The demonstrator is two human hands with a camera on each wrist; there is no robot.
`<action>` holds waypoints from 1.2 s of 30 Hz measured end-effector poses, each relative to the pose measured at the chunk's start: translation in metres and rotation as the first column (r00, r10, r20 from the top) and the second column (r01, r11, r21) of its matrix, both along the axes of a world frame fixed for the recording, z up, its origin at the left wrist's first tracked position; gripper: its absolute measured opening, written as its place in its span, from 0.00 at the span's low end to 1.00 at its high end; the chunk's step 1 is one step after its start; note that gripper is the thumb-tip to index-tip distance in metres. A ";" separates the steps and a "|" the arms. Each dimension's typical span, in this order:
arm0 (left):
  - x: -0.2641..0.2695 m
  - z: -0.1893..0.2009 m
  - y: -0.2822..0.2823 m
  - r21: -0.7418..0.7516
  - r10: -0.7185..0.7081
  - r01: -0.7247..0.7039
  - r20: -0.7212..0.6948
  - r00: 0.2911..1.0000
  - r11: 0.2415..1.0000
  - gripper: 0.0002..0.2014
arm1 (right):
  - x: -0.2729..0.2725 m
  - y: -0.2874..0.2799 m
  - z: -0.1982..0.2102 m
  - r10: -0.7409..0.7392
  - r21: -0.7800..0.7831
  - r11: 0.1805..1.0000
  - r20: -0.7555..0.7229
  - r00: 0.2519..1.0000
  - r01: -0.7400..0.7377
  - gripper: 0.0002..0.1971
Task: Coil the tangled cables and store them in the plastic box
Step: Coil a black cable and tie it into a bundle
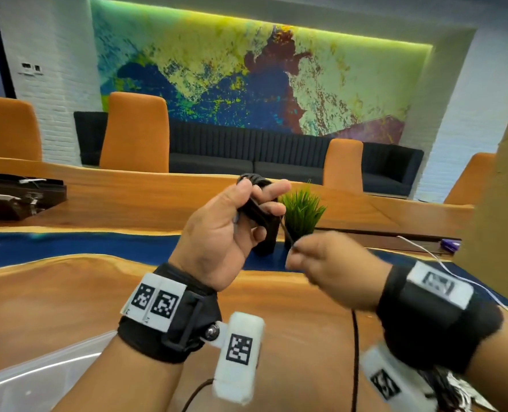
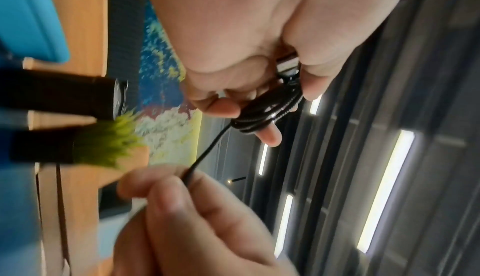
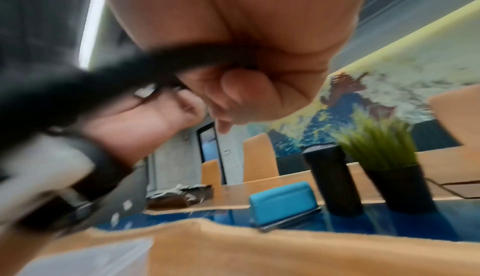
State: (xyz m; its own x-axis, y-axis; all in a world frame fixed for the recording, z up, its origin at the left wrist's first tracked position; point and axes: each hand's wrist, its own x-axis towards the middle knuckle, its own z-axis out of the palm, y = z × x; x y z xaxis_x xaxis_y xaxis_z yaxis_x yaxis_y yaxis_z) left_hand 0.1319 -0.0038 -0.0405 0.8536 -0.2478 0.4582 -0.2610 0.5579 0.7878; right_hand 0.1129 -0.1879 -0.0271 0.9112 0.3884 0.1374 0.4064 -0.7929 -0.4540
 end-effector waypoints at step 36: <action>0.000 -0.009 -0.008 0.293 -0.002 0.005 -0.009 1.000 0.956 0.14 | 0.017 0.003 0.034 0.229 0.360 0.902 0.066 0.971 -0.237 0.11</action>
State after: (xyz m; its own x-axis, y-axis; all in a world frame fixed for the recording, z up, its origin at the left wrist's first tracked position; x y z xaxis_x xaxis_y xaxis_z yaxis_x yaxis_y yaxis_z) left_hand 0.1319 -0.0114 -0.0493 0.8562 -0.3730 0.3576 -0.2518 0.3033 0.9191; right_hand 0.1299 -0.1845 0.0066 0.7961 0.5089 0.3275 0.5722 -0.4568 -0.6811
